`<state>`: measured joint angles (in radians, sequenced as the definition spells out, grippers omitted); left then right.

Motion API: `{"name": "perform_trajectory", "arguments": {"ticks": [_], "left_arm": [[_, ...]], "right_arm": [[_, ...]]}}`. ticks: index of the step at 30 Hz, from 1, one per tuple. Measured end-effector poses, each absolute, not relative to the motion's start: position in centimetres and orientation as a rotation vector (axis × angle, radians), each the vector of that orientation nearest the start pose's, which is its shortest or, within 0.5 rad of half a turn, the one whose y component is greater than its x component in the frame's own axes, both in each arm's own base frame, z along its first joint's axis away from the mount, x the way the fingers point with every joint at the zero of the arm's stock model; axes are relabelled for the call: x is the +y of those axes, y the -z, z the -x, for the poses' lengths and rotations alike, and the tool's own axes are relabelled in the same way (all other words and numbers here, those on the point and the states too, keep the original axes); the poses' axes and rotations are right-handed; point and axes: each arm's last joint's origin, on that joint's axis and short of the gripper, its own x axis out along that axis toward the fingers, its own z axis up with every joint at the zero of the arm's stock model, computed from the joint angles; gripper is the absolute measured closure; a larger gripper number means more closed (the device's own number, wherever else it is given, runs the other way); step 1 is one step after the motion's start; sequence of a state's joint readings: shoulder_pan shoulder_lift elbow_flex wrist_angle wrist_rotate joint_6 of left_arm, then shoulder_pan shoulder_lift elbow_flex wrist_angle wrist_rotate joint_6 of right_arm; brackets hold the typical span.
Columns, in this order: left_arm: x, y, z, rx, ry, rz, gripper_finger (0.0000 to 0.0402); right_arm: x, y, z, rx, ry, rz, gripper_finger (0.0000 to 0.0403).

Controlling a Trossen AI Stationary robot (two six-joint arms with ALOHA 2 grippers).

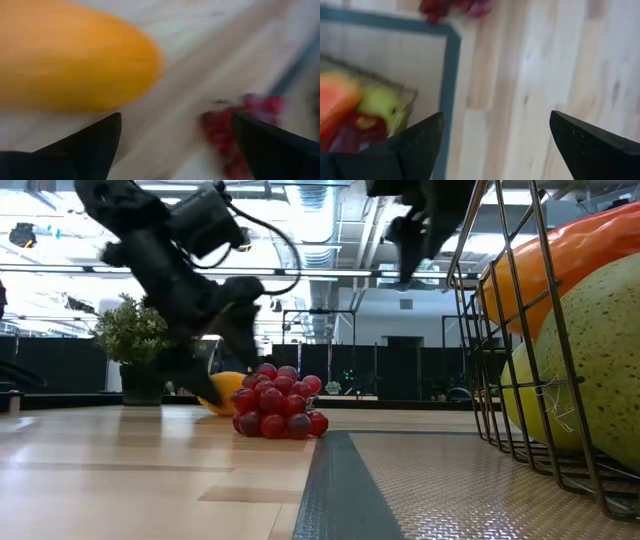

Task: Build produce basket
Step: Put the yellow mango into the wire basket

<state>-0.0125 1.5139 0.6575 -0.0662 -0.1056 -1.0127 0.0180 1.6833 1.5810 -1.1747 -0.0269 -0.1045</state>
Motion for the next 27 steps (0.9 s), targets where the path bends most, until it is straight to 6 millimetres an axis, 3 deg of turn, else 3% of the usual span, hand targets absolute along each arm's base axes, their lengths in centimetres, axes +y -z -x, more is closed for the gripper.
{"name": "perform_trajectory", "arguments": {"ticks": [4,10,14,18,27], "left_arm": [[1.0,-14.0,-28.4,0.747,-0.399,0.921,0.0042],[3.0,-15.0,-27.9,0.751,-0.322,0.951,0.0042],[3.8,-16.7,-26.9,0.756,-0.216,0.971,0.0042],[4.3,-18.7,-25.4,0.752,-0.160,1.010,0.0042],[3.2,-24.0,-19.2,0.730,-0.156,1.073,0.0042]], "right_arm": [[-1.4,-31.1,-33.4,1.197,-0.049,0.052,0.0023],[-4.5,-31.8,-34.9,1.010,0.051,0.001,0.0023],[-5.1,-31.8,-36.3,0.904,0.012,-0.005,0.0023],[-5.1,-30.6,-37.7,0.876,-0.017,-0.009,0.0023],[-5.7,-27.2,-41.0,0.820,-0.100,-0.070,0.0023]]}}
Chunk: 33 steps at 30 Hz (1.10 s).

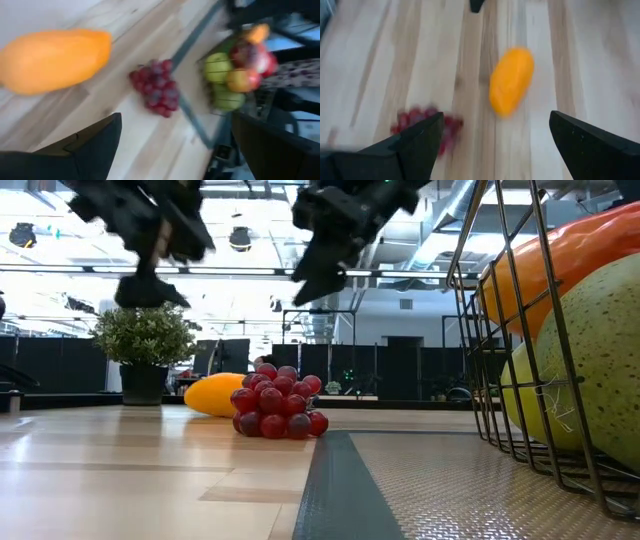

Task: Build produce basket
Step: Put the yellow mango into the wire basket

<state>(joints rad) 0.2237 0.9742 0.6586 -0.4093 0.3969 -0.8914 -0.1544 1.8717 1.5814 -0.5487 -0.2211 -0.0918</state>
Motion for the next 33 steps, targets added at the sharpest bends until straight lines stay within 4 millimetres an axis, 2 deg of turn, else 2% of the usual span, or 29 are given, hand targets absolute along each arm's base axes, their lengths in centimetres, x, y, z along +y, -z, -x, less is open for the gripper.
{"name": "perform_trajectory", "arguments": {"ticks": [8,13,17,25,31,33], "left_arm": [[2.3,-28.9,-13.6,0.375,-0.153,1.040,0.0042],[2.1,-30.4,-10.7,0.177,-0.207,1.002,0.0042],[1.9,-31.0,-9.1,0.085,-0.222,0.983,0.0042],[1.7,-31.3,-8.1,0.035,-0.231,0.939,0.0042],[1.9,-31.3,-8.2,0.021,-0.269,0.928,0.0042],[1.9,-31.3,-8.2,0.017,-0.282,0.913,0.0042]], "right_arm": [[-7.3,-25.5,-44.8,0.556,-0.134,-0.057,0.0023],[-8.7,-23.9,-46.7,0.439,-0.101,-0.124,0.0023],[-9.8,-23.0,-47.8,0.447,-0.050,-0.219,0.0023],[-10.6,-24.1,-48.4,0.475,0.128,-0.181,0.0023],[-9.7,-23.4,-48.1,0.581,0.167,-0.172,0.0023],[-9.3,-22.6,-48.6,0.586,0.165,-0.167,0.0023]]}}
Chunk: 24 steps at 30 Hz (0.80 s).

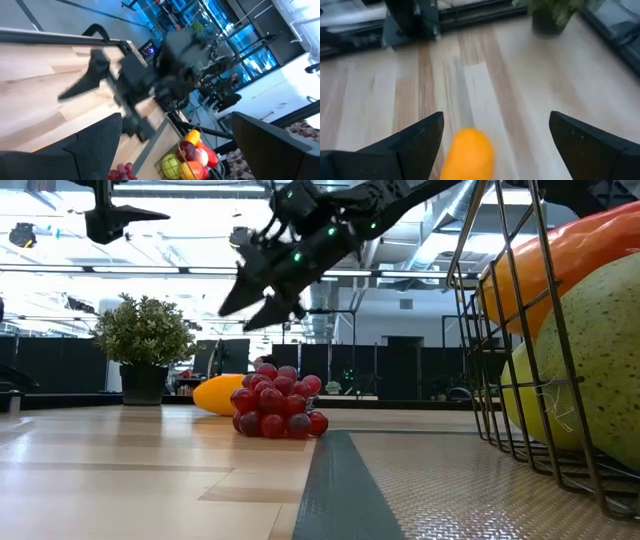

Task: Build produce basket
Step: Put the yellow mango into the wire basket

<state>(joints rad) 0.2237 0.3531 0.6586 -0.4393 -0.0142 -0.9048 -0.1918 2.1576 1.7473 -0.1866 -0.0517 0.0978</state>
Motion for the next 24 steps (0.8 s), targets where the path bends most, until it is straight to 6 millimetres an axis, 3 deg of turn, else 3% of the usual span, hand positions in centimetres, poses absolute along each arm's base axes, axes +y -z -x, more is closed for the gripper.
{"name": "perform_trajectory", "arguments": {"ticks": [8,24], "left_arm": [[1.9,-31.2,-8.1,0.026,-0.288,0.904,0.0042],[2.0,-30.9,-8.1,0.045,-0.325,0.903,0.0042]], "right_arm": [[-7.9,-18.6,-49.8,0.646,0.160,-0.222,0.0023],[-6.6,-14.7,-50.5,0.732,0.173,-0.310,0.0023]]}}
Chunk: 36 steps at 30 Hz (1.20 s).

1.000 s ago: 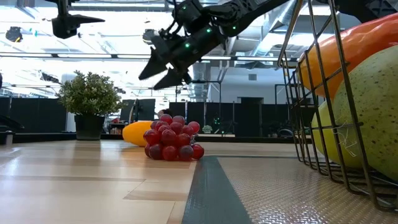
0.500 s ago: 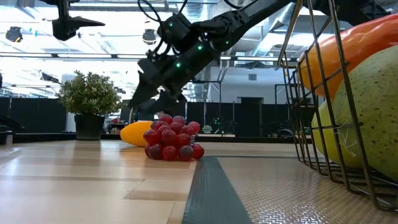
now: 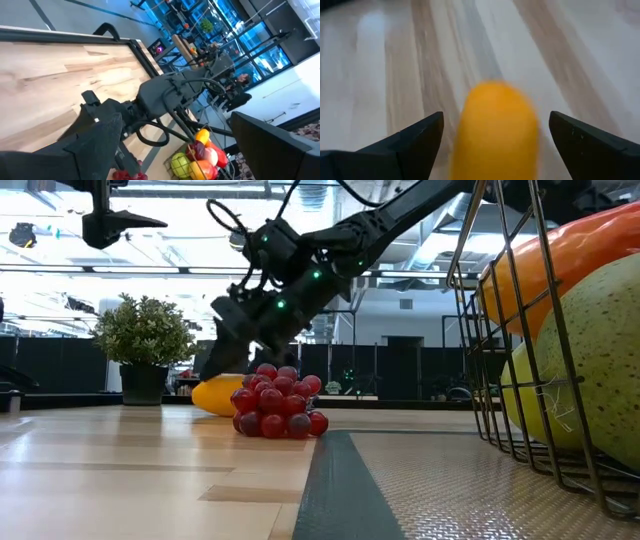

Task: Build produce basket
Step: Put the yellow mango into the wire basket

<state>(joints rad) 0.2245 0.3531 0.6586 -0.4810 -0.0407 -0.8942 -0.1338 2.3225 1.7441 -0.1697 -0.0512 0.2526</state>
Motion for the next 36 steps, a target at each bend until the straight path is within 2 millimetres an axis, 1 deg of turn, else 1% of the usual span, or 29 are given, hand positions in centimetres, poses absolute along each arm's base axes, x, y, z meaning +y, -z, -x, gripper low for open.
{"name": "perform_trajectory", "arguments": {"ticks": [6,10,13,15,20,22,24,26,29,32,34,36], "left_arm": [[2.0,-30.9,-8.1,0.040,-0.346,0.888,0.0042],[2.0,-30.9,-8.0,0.039,-0.351,0.883,0.0042],[2.0,-30.9,-8.0,0.037,-0.351,0.882,0.0042],[2.0,-30.9,-8.0,0.036,-0.351,0.882,0.0042],[2.1,-30.9,-8.0,0.030,-0.369,0.875,0.0042],[2.1,-30.9,-8.0,0.025,-0.374,0.875,0.0042],[2.1,-30.9,-8.0,0.023,-0.378,0.877,0.0042],[2.2,-30.9,-8.0,0.017,-0.387,0.876,0.0042],[2.2,-30.9,-8.0,0.013,-0.394,0.867,0.0042],[2.2,-31.0,-8.0,0.012,-0.394,0.846,0.0042],[2.2,-31.0,-8.0,0.008,-0.397,0.836,0.0042],[2.2,-31.1,-8.0,-0.006,-0.402,0.822,0.0042]], "right_arm": [[-7.0,-14.3,-50.2,0.769,0.187,-0.318,0.0023],[-6.6,-12.7,-50.0,0.839,0.200,-0.332,0.0024],[-6.3,-12.5,-50.0,0.846,0.217,-0.335,0.0031],[-6.1,-12.8,-50.0,0.847,0.218,-0.335,0.0048],[-6.2,-13.2,-49.8,0.851,0.240,-0.376,0.0121],[-6.2,-13.3,-49.8,0.851,0.247,-0.392,0.0141],[-6.2,-14.2,-49.4,0.856,0.253,-0.408,0.0143],[-6.2,-15.9,-49.4,0.813,0.247,-0.411,0.0143],[-6.1,-19.5,-48.4,0.776,0.241,-0.408,0.0141],[-5.8,-23.5,-46.8,0.756,0.236,-0.408,0.0125],[-5.1,-26.1,-45.5,0.753,0.226,-0.404,0.0119],[-3.9,-28.4,-44.0,0.764,0.214,-0.413,0.0119]]}}
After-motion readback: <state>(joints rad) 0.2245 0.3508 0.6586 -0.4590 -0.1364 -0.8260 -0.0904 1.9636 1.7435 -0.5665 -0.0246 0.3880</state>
